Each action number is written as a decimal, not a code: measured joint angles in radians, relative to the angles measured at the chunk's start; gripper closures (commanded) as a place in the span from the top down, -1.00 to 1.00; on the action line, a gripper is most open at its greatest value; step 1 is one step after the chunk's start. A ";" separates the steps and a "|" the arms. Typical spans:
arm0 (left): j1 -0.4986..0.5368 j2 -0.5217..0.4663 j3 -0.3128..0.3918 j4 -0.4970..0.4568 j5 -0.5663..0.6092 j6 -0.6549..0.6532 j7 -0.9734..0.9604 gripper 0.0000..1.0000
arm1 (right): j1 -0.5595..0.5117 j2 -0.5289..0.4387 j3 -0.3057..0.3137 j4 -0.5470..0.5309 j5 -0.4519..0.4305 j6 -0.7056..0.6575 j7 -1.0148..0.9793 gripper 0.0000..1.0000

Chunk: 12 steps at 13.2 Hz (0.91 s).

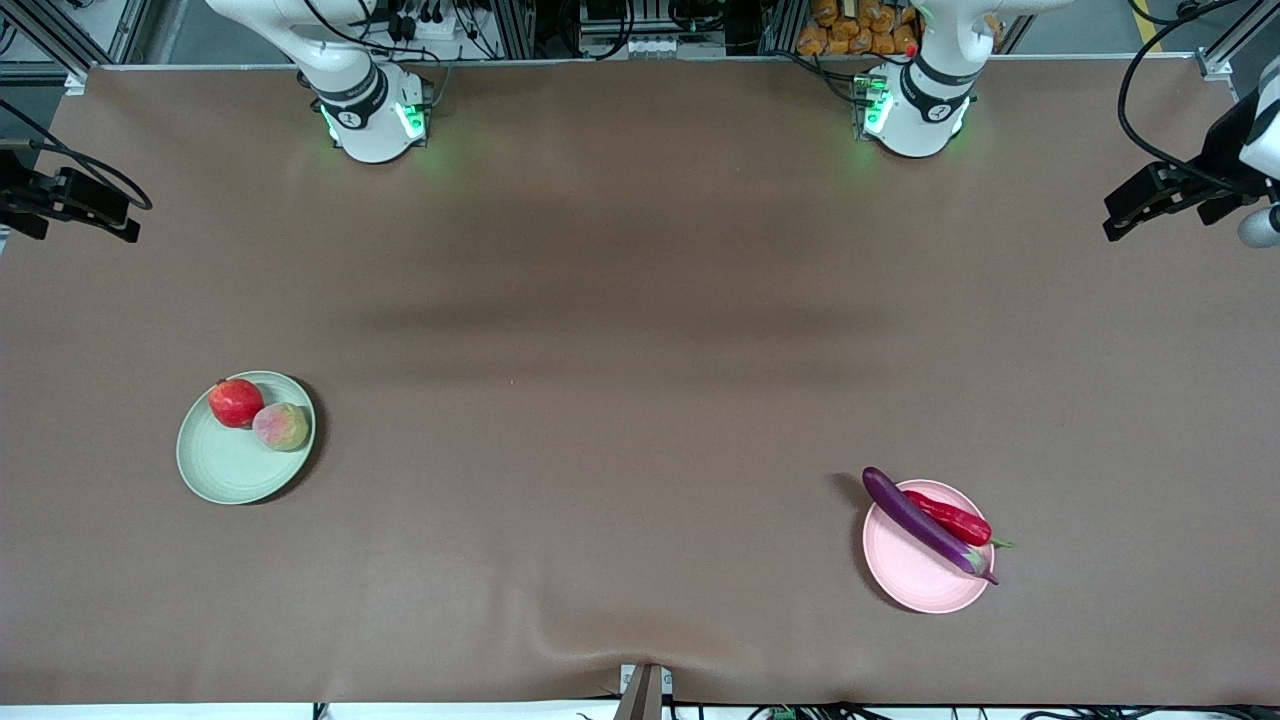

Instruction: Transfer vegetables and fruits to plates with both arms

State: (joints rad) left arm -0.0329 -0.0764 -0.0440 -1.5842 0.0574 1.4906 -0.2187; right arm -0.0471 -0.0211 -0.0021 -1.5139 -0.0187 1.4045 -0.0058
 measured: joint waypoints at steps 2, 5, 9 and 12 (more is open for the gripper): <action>-0.002 -0.005 -0.001 -0.004 0.000 0.000 0.000 1.00 | 0.000 0.001 -0.007 0.000 -0.001 0.006 0.000 1.00; -0.003 -0.018 -0.003 -0.011 0.000 -0.008 0.000 1.00 | 0.000 0.003 -0.013 0.000 0.001 0.038 0.015 1.00; -0.006 -0.050 -0.001 -0.013 -0.008 -0.009 0.000 1.00 | 0.000 0.009 -0.021 0.000 0.017 0.046 0.060 1.00; -0.005 -0.054 0.007 -0.010 -0.028 -0.010 0.000 1.00 | 0.000 0.009 -0.021 0.000 0.018 0.046 0.064 1.00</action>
State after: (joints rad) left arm -0.0380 -0.1300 -0.0375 -1.5945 0.0296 1.4810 -0.2187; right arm -0.0469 -0.0121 -0.0235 -1.5141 -0.0002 1.4500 0.0580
